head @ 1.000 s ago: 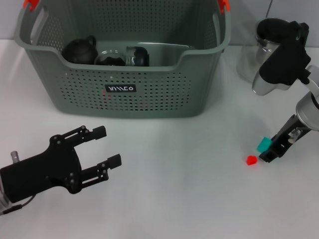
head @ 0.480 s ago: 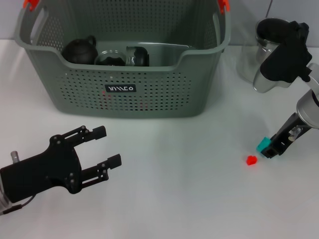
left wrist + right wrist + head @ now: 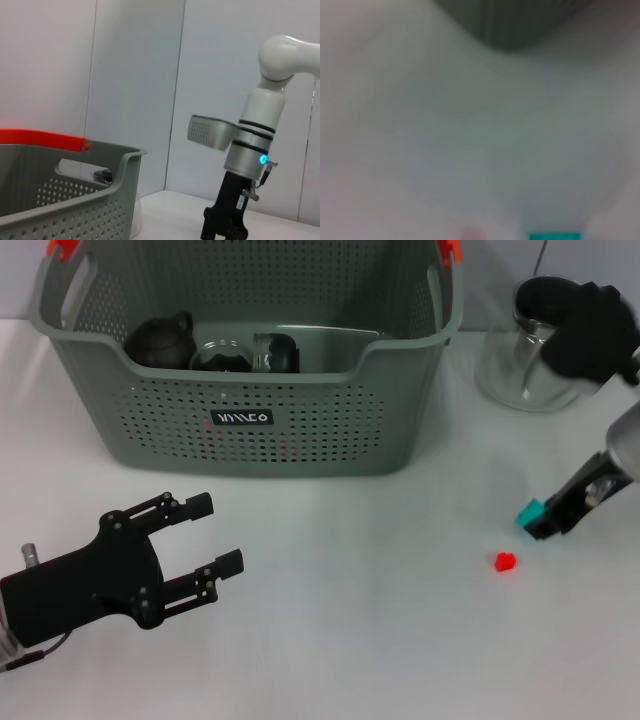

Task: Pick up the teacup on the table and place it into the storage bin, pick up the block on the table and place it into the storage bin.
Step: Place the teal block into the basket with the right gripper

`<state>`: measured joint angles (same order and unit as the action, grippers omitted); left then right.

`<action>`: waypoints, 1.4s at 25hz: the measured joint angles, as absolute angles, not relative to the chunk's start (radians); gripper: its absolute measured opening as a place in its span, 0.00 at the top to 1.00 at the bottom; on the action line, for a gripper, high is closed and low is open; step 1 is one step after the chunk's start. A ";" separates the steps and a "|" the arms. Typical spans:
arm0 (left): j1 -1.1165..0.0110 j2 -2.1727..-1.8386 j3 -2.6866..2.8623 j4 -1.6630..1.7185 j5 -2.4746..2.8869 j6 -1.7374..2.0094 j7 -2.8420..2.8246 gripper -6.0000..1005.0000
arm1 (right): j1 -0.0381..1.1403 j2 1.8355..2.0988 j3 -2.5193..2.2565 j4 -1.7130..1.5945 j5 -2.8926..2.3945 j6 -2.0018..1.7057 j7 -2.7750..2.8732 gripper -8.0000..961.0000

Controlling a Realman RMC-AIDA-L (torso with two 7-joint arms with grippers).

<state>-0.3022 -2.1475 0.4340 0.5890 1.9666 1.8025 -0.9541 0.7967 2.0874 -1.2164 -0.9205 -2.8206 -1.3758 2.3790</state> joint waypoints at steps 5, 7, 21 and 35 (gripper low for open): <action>-0.302 -2.147 0.429 0.589 1.967 1.802 -0.954 0.27 | 0.761 2.092 -1.092 -1.072 -2.748 -1.492 2.303 0.56; -0.302 -2.147 0.427 0.589 1.967 1.803 -0.954 0.27 | 0.742 2.091 -1.033 -1.130 -2.643 -1.565 2.240 0.56; -0.303 -2.148 0.425 0.589 1.967 1.810 -0.954 0.27 | 0.775 2.050 -0.877 -1.170 -2.143 -1.741 2.128 0.56; -0.302 -2.148 0.425 0.589 1.960 1.814 -0.954 0.27 | 1.029 2.075 -0.992 -1.003 -2.319 -1.159 2.283 0.56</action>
<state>-0.3022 -2.1475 0.4248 0.5890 1.9599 1.8143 -0.9541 1.0291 2.0754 -0.9920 -1.0029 -2.3189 -1.1588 2.2830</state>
